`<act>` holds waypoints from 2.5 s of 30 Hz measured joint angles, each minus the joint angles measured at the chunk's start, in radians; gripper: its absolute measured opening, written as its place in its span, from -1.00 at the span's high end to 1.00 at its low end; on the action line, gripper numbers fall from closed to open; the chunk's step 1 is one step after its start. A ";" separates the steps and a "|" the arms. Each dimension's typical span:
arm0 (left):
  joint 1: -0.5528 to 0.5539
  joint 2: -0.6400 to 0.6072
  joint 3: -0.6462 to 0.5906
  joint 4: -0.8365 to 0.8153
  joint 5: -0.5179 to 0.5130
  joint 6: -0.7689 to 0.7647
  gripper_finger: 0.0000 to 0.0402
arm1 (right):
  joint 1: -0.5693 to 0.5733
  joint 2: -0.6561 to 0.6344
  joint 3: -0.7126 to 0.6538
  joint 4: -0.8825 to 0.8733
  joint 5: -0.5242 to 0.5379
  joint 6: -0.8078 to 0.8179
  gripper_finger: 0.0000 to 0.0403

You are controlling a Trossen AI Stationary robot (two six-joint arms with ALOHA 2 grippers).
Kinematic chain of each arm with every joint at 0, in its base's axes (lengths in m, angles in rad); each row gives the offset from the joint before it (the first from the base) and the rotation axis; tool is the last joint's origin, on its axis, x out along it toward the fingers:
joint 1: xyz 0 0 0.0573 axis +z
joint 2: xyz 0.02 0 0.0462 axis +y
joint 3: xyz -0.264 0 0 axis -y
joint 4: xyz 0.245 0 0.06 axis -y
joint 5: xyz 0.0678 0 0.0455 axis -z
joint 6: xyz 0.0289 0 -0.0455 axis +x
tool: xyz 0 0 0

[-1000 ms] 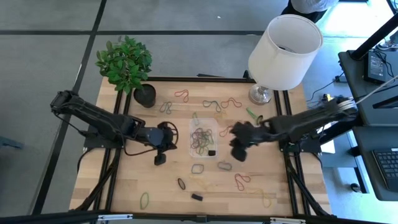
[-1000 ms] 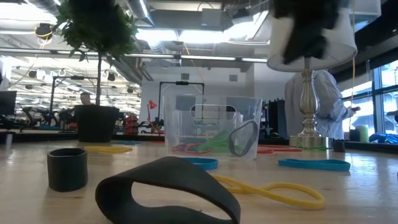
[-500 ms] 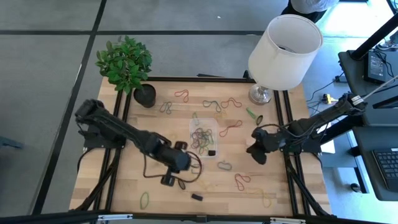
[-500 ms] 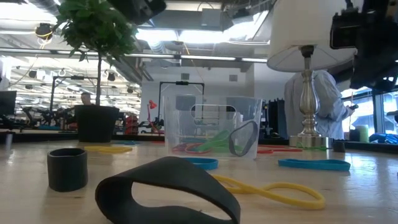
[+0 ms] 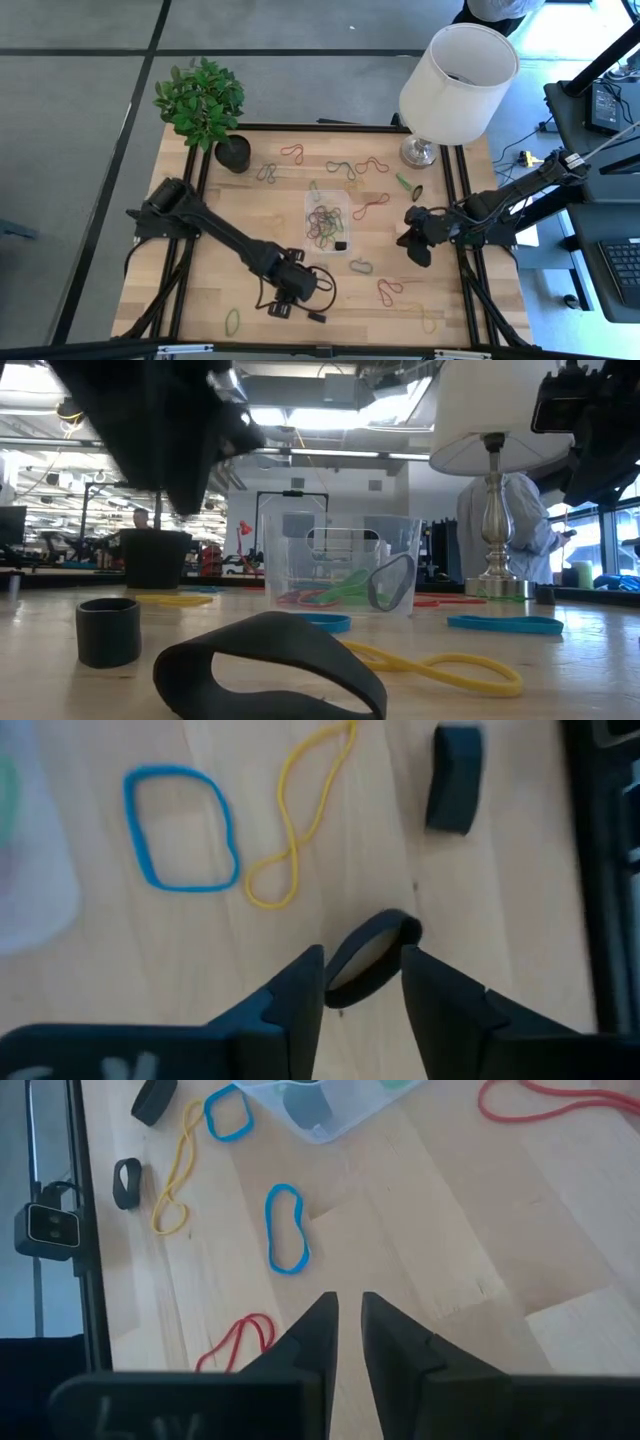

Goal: Pick and place rubber bands into bin
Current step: Put the black rubber band into the transparent container, then put the red rubber band into the transparent container

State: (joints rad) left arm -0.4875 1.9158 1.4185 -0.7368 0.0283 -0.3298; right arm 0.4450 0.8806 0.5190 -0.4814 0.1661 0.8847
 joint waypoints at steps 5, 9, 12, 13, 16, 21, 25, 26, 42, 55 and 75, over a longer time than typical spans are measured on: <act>-0.006 0.040 0.000 0.003 0.000 0.000 0.33 | 0.000 0.000 0.000 0.000 0.000 -0.003 0.74; -0.005 0.065 0.000 0.000 -0.001 0.022 0.36 | 0.000 0.000 0.000 -0.001 0.000 -0.004 0.74; -0.005 0.089 0.000 0.001 -0.002 0.037 0.40 | 0.000 0.000 0.000 -0.001 0.000 -0.004 0.74; -0.005 0.096 0.000 -0.001 -0.002 0.037 0.41 | 0.000 0.000 0.000 -0.001 0.000 -0.004 0.74; -0.005 0.115 0.000 0.000 0.017 0.045 0.47 | 0.000 0.000 0.000 -0.001 0.000 -0.007 0.74; -0.005 0.131 0.000 -0.005 0.045 0.053 0.66 | 0.000 0.000 0.000 -0.002 0.000 -0.007 0.74; -0.001 0.122 0.000 -0.007 0.081 -0.009 0.95 | 0.000 0.000 0.000 -0.001 0.000 -0.007 0.74; 0.002 0.113 -0.001 -0.008 0.087 -0.023 0.96 | 0.000 0.000 0.000 -0.001 0.000 -0.007 0.74; 0.299 -0.253 0.001 -0.067 0.004 -0.025 0.98 | -0.001 0.000 0.000 0.027 0.024 -0.004 0.74; 0.603 -0.005 0.189 -0.121 0.126 0.236 0.98 | -0.003 0.002 0.000 0.053 0.110 0.028 0.74; 0.685 0.042 0.234 -0.234 0.113 0.316 0.49 | -0.005 0.001 0.000 0.055 0.165 0.055 0.74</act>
State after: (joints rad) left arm 0.1975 1.9574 1.6524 -0.9711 0.1409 -0.0139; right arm 0.4404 0.8818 0.5190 -0.4264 0.3311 0.9395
